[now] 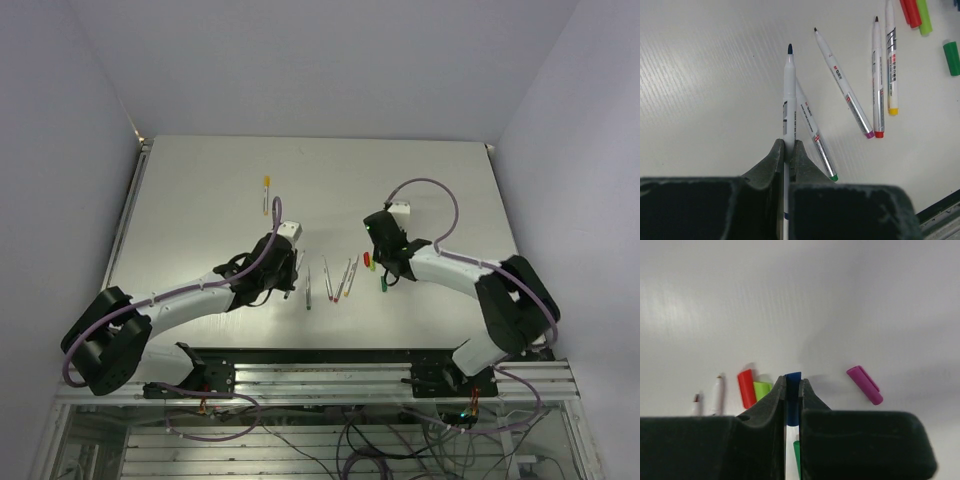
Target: Insert the pens into the pen caps
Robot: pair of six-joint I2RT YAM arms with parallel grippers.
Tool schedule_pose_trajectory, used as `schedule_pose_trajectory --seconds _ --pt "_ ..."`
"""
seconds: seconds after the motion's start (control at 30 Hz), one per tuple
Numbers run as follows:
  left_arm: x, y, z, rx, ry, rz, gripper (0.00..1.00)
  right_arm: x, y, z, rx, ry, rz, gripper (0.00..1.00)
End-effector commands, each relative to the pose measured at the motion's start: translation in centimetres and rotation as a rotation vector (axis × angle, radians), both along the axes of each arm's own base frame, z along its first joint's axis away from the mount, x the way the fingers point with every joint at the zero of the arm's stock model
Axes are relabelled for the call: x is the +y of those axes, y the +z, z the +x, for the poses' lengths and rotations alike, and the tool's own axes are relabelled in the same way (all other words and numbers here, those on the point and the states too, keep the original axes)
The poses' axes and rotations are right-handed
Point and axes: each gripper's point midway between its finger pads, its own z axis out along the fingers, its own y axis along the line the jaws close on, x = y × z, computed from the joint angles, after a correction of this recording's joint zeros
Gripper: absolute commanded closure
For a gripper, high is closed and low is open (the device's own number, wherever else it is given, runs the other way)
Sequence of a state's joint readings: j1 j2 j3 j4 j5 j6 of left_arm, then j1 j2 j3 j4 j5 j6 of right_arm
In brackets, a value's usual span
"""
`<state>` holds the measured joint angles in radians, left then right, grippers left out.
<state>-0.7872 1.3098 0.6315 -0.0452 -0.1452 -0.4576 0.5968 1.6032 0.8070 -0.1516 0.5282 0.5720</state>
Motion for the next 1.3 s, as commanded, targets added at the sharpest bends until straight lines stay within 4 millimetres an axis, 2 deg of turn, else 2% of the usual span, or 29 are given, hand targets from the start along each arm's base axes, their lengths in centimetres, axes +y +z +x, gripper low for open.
schedule_pose_trajectory --seconds 0.0,0.13,0.23,0.47,0.7,0.8,0.97,1.27 --pt "-1.8 2.8 1.0 -0.09 -0.044 -0.083 0.93 0.5 5.8 2.0 -0.205 0.022 0.064 1.0" --pt "-2.7 4.2 1.2 -0.139 -0.076 -0.14 0.93 1.9 9.4 2.2 -0.356 0.093 0.184 1.0" --pt "-4.1 6.0 1.0 -0.189 -0.136 -0.234 0.93 3.2 11.8 1.6 -0.45 0.173 0.291 1.0" --pt "-7.4 10.6 -0.8 -0.308 -0.298 -0.466 0.93 5.3 16.9 -1.1 -0.636 0.341 0.498 1.0" --pt "-10.1 13.5 -2.5 -0.348 -0.418 -0.625 0.93 6.1 21.8 -3.0 -0.817 0.443 0.634 1.0" --pt "-11.1 14.1 -3.0 -0.332 -0.438 -0.668 0.93 6.5 23.2 -3.5 -0.872 0.468 0.688 1.0" --pt "-11.9 14.5 -3.5 -0.333 -0.44 -0.683 0.93 5.9 25.2 -4.4 -0.988 0.447 0.802 1.0" --pt "-12.3 15.6 -3.6 -0.353 -0.419 -0.714 0.93 6.3 26.0 -4.8 -1.027 0.452 0.907 1.0"
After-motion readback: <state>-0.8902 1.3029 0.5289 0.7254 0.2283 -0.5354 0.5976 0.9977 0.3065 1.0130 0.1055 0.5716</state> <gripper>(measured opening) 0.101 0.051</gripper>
